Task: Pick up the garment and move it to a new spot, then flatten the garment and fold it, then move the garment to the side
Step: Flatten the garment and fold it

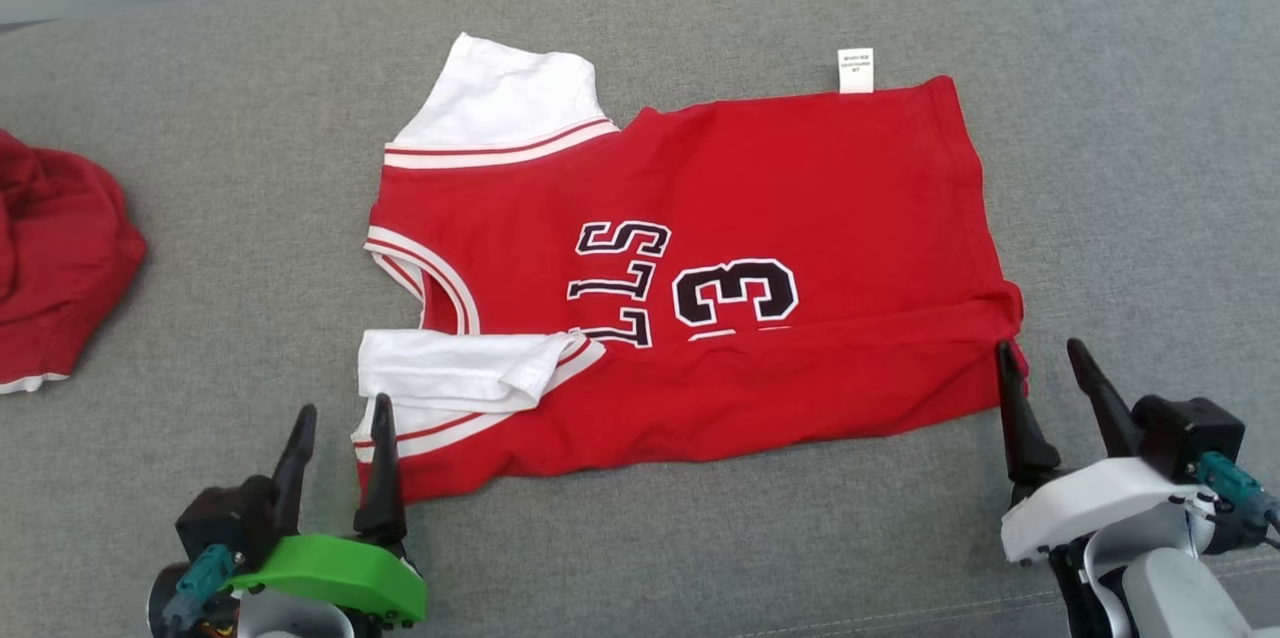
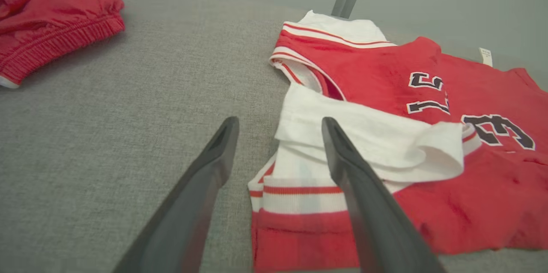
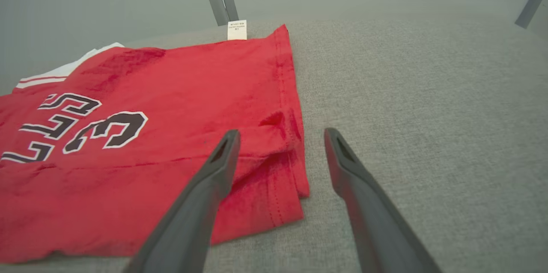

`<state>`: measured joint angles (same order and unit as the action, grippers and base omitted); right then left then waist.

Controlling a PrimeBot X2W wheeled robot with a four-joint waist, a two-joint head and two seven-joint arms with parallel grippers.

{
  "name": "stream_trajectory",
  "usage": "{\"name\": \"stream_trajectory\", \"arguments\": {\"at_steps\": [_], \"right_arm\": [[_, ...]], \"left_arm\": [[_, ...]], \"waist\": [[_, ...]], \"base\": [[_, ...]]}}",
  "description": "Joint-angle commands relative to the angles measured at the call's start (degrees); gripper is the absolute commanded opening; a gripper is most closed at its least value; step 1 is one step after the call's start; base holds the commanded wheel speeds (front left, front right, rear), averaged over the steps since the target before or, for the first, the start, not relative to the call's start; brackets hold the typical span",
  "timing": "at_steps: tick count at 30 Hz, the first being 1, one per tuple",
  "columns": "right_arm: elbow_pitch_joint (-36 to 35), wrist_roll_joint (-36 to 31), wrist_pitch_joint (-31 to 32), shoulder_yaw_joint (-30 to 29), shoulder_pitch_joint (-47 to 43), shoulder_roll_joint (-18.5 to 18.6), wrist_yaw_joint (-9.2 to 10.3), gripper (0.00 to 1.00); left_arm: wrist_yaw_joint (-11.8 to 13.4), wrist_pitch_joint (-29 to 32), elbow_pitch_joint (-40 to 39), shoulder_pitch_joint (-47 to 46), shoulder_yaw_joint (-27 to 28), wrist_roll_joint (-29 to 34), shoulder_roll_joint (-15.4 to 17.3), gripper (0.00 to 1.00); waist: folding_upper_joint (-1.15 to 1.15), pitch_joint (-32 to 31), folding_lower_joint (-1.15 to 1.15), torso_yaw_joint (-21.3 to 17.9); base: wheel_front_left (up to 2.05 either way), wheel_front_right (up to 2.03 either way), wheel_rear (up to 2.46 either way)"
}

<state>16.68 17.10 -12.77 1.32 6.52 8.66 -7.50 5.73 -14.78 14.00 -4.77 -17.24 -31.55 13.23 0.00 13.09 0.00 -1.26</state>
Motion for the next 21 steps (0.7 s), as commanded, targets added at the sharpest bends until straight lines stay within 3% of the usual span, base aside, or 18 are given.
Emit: {"name": "stream_trajectory", "arguments": {"at_steps": [1, 13, 14, 15, 16, 17, 18, 21], "right_arm": [[0.90, 0.42, -0.50, 0.06, -0.37, -0.14, 0.02, 1.00], [12.47, 2.73, -1.59, 2.54, 5.09, 0.21, 0.03, 1.00], [13.12, 3.01, -1.64, 2.87, 5.55, 0.24, 0.02, 1.00], [13.82, 3.40, -1.67, 3.38, 5.90, 0.24, 0.02, 1.00], [14.39, 3.82, -1.67, 3.89, 6.27, 0.28, 0.02, 0.55], [14.91, 4.26, -1.67, 4.24, 6.66, 0.39, 0.02, 0.33], [15.29, 4.66, -1.62, 4.55, 6.90, 0.53, 0.02, 0.01], [15.38, 5.91, -1.77, 5.38, 6.99, 0.92, 0.03, 0.00]], "left_arm": [[-0.35, -0.39, 0.49, 0.67, 0.16, -0.28, -0.24, 1.00], [-3.70, 4.81, 10.26, -2.85, -2.24, -3.17, -2.06, 1.00], [-4.18, 5.39, 10.92, -3.36, -2.36, -3.52, -2.28, 0.88], [-4.74, 6.35, 11.70, -3.81, -2.59, -4.06, -2.41, 0.43], [-5.06, 6.96, 12.44, -4.21, -2.66, -4.56, -2.51, 0.00], [-5.33, 7.77, 13.12, -4.60, -2.78, -4.94, -2.59, 0.00], [-5.74, 8.14, 13.54, -4.94, -2.77, -5.42, -2.73, 0.00], [-6.42, 8.76, 14.09, -5.69, -2.03, -6.84, -2.63, 0.00]], "waist": [[0.00, 0.51, 0.00, 0.06], [0.00, 2.39, 0.00, -0.15], [0.00, 2.50, 0.00, -0.17], [0.00, 2.59, 0.00, -0.17], [0.00, 2.68, 0.00, -0.16], [0.00, 2.74, 0.00, -0.15], [0.00, 2.79, 0.00, -0.11], [0.00, 2.91, 0.00, 0.11]], "base": [[0.00, 0.00, 0.00], [0.00, 0.00, 0.00], [0.00, 0.00, 0.00], [0.00, 0.00, 0.00], [0.00, 0.00, 0.00], [0.00, 0.00, 0.00], [0.00, 0.00, 0.00], [0.00, 0.00, 0.00]]}}
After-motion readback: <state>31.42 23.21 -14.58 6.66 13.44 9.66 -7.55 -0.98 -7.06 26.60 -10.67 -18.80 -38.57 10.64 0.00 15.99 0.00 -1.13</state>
